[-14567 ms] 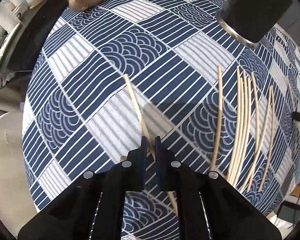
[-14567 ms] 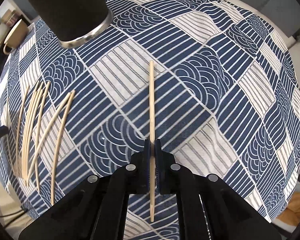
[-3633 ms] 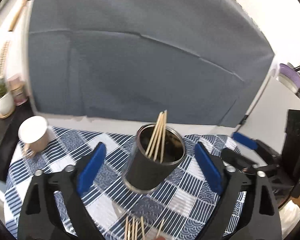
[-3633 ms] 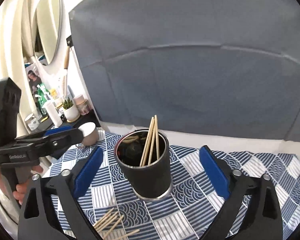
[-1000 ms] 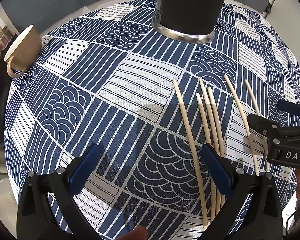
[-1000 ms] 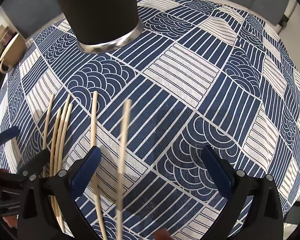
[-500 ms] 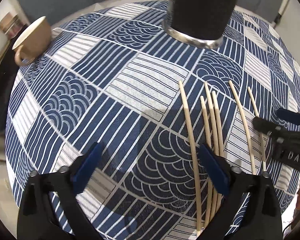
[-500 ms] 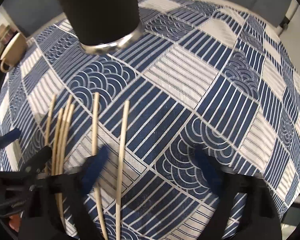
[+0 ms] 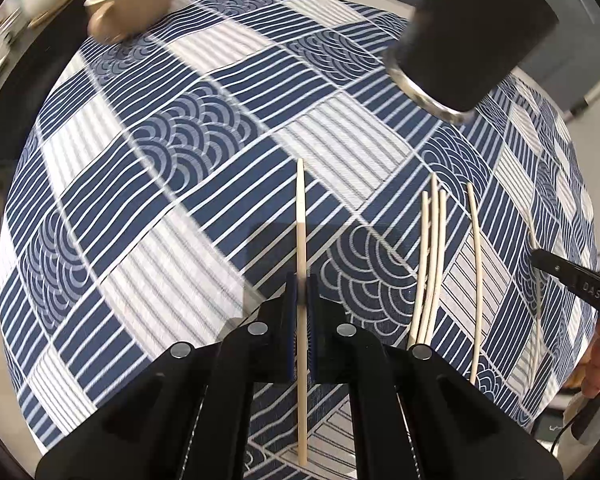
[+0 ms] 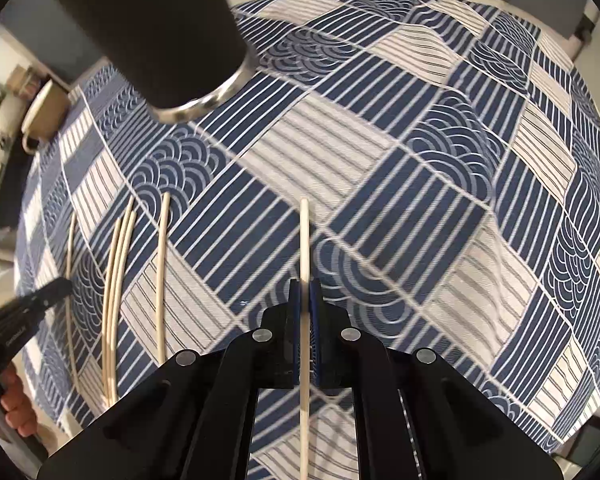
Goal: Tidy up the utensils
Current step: 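Grasp one wooden stick with the left tool while the right tool grasps another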
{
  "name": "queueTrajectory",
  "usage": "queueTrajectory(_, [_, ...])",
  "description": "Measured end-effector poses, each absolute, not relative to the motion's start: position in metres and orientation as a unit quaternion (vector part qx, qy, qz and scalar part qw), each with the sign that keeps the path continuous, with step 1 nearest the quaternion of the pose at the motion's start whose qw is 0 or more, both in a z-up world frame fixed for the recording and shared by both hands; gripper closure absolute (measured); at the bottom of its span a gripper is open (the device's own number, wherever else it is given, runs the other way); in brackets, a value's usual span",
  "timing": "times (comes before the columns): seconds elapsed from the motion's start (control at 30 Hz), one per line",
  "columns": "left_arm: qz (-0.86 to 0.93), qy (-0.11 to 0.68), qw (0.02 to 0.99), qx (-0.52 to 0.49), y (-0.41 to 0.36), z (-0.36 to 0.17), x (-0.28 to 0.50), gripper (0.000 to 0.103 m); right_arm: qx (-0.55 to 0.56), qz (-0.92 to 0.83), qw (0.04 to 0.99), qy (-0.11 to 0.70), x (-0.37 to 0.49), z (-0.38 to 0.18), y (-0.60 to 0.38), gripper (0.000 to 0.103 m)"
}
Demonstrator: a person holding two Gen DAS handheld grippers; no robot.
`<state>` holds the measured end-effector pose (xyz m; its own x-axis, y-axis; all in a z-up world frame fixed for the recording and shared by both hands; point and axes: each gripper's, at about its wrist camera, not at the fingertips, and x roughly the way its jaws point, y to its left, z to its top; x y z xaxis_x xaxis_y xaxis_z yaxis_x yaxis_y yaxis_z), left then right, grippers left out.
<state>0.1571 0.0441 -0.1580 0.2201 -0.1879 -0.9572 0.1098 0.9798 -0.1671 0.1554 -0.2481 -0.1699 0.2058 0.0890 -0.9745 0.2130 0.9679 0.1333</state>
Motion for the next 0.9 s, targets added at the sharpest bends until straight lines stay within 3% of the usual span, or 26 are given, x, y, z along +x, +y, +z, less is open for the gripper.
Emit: queueTrajectory(0.9, [-0.018, 0.511, 0.859, -0.024, -0.001, -0.032, 0.145, 0.098, 0.122, 0.032, 0.85, 0.512, 0.175, -0.057, -0.352, 0.098])
